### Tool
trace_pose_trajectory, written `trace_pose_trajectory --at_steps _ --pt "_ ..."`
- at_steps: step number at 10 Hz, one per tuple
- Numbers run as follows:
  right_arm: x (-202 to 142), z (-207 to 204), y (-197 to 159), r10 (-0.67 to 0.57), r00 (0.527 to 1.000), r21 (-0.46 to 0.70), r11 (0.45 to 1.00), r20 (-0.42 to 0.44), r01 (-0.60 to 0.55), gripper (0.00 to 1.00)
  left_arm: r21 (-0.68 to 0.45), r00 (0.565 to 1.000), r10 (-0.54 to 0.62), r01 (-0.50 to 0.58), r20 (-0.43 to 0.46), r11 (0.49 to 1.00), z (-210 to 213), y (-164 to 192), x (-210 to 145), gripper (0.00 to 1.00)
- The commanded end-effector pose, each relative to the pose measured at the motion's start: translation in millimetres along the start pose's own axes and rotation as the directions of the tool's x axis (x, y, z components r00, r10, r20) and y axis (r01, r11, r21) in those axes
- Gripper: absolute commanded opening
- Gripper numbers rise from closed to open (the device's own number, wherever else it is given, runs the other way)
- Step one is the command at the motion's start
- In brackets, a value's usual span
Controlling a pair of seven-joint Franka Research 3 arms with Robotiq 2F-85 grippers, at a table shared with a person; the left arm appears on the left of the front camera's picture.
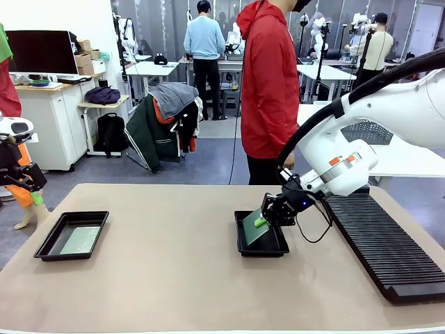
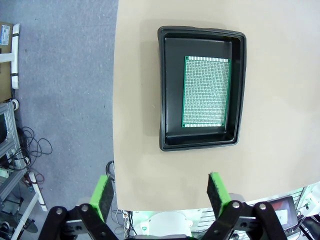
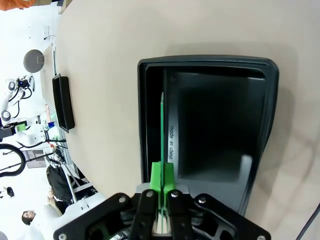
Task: Inspect and transfer BCBs to ESD trays.
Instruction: Pick up the Blank PCB from the PCB Rack and place it in the right ESD tray.
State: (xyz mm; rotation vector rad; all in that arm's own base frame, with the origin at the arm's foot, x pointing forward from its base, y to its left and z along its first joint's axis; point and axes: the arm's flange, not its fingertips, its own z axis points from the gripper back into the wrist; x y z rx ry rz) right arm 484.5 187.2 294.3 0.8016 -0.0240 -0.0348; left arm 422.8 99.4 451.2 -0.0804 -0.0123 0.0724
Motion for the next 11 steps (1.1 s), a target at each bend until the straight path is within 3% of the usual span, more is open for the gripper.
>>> trace_pose_trajectory --at_steps 1,10,11 --pt "4.6 -9.4 3.7 -0.03 1.0 -0.037 0.999 -0.004 0.03 0.03 -0.001 1.0 0.005 -0.005 0.01 1.0 -1.0 0.9 -1.0 1.0" --pt "-0.1 -9.0 -6.1 -0.015 1.0 -0.004 1.0 -0.016 0.015 0.03 -0.001 1.0 0.005 -0.005 0.01 1.0 -1.0 0.9 -1.0 1.0" --pt "-1.1 -4.5 0.4 -0.049 0.999 -0.044 0.998 -0.012 0.049 0.17 -0.001 1.0 0.005 -0.005 0.01 1.0 -1.0 0.9 -1.0 1.0"
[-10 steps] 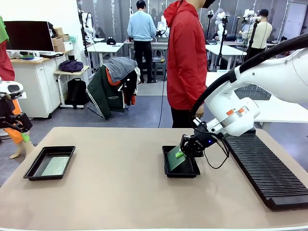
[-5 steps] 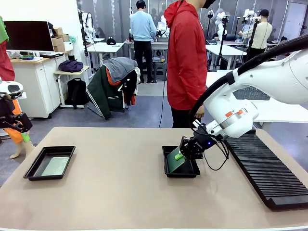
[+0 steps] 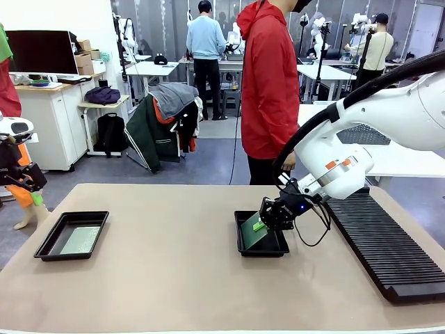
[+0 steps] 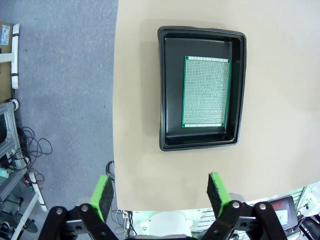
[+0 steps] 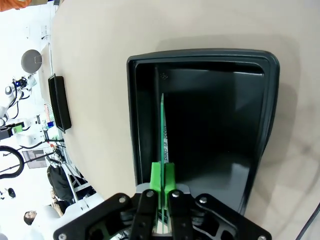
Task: Inspect and transfer BCBs to ESD trays.
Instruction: Pick up the Blank PCB from the PCB Rack and place it in the right ESD tray.
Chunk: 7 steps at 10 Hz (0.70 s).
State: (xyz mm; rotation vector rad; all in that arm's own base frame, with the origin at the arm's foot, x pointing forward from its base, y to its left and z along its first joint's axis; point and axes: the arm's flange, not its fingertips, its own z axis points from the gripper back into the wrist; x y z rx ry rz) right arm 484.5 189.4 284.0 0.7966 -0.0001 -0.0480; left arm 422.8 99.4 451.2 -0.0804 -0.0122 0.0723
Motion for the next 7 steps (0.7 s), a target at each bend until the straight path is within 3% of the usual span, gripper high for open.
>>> trace_pose_trajectory --at_steps 1,4,7 --pt "-2.9 9.3 10.4 -0.031 0.999 -0.052 0.998 0.01 0.031 0.22 -0.001 1.0 0.005 -0.005 0.01 1.0 -0.9 0.9 -1.0 1.0" --pt "-6.2 21.2 20.3 -0.066 0.998 -0.138 0.988 0.024 0.069 0.56 -0.001 1.0 0.005 -0.005 0.01 1.0 -0.9 0.9 -1.0 1.0" --pt "-6.7 37.9 37.4 -0.063 0.998 -0.214 0.975 0.014 0.065 0.81 -0.001 1.0 0.005 -0.005 0.01 1.0 -0.9 0.9 -1.0 1.0"
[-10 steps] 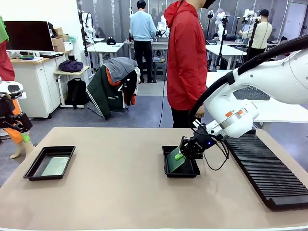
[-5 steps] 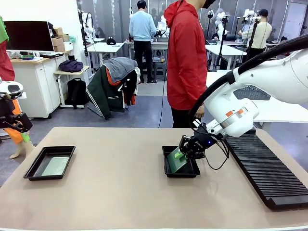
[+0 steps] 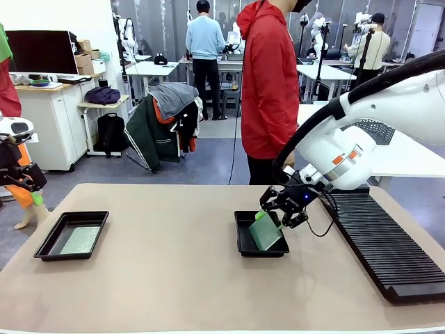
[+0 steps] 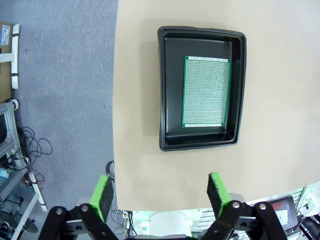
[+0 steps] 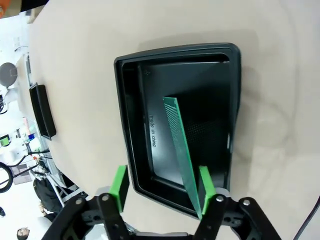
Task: Inspect and transfer BCBs to ESD trays.
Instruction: Pick up the Blank PCB from the PCB Rack and place it in the right ESD tray.
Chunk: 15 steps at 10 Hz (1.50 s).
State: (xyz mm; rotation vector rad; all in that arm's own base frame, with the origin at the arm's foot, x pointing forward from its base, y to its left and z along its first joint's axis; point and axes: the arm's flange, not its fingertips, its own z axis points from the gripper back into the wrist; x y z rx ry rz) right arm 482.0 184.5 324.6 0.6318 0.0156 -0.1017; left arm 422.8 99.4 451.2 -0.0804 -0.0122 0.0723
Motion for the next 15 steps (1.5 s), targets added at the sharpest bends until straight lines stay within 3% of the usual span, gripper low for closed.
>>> trace_pose_trajectory --at_steps 1,2,8,12,15 --pt "-6.4 19.9 20.0 -0.014 1.0 -0.104 0.995 -0.015 0.012 0.95 -0.001 1.0 0.005 -0.005 0.01 1.0 -0.9 0.9 -1.0 1.0" --pt "-10.1 33.1 28.2 -0.029 1.0 -0.167 0.985 -0.006 0.028 1.0 -0.001 1.0 0.005 -0.005 0.01 1.0 -0.9 0.9 -1.0 1.0" --pt "-46.9 112.3 68.6 -0.027 0.998 -0.39 0.92 0.048 0.043 1.0 -0.001 1.0 0.005 -0.005 0.01 1.0 -0.9 0.9 -1.0 1.0" --pt "-49.7 124.1 68.2 -0.021 0.996 -0.411 0.91 0.081 0.053 1.0 -0.001 1.0 0.005 -0.005 0.01 1.0 -0.9 0.9 -1.0 1.0" --pt "-54.8 124.7 69.1 -0.001 0.999 -0.383 0.923 0.044 0.017 1.0 -0.001 1.0 0.005 -0.005 0.01 1.0 -0.9 0.9 -1.0 1.0"
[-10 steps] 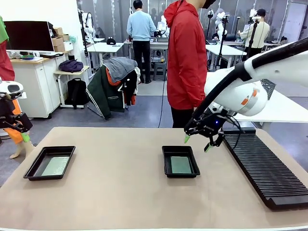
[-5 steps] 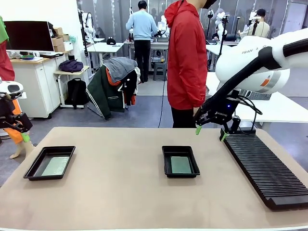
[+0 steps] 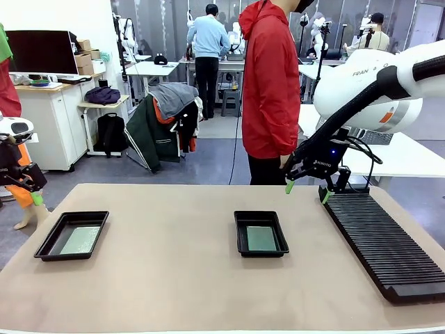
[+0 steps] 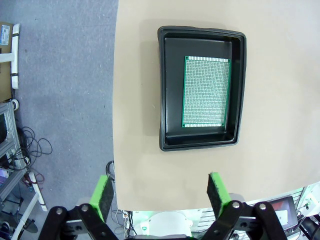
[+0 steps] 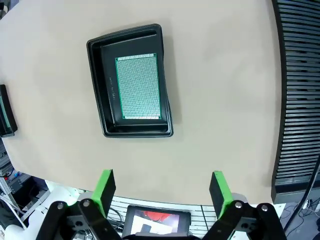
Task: Inspect and transfer BCBs to ESD trays.
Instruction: Pick up the Blank PCB from the PCB Rack and place it in the right ESD tray, then pick up the ESD tray and place it on the left side of the table.
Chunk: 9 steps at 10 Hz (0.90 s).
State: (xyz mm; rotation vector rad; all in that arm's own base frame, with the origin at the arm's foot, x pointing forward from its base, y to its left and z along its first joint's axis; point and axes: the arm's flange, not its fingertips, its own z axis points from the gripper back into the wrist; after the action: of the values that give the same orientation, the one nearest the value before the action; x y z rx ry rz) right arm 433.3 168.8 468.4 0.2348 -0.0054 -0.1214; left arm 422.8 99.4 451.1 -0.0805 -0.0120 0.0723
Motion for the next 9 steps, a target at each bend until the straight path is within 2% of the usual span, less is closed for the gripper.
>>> trace_pose_trajectory --at_steps 1,9 --pt "-1.4 -0.5 2.3 0.004 1.0 0.001 1.0 -0.002 -0.004 1.0 -0.001 1.0 0.005 -0.005 0.01 1.0 -0.8 0.9 -1.0 1.0" --pt "-1.4 -0.5 2.3 0.004 1.0 0.001 1.0 -0.002 -0.004 1.0 -0.001 1.0 0.005 -0.005 0.01 1.0 -0.8 0.9 -1.0 1.0"
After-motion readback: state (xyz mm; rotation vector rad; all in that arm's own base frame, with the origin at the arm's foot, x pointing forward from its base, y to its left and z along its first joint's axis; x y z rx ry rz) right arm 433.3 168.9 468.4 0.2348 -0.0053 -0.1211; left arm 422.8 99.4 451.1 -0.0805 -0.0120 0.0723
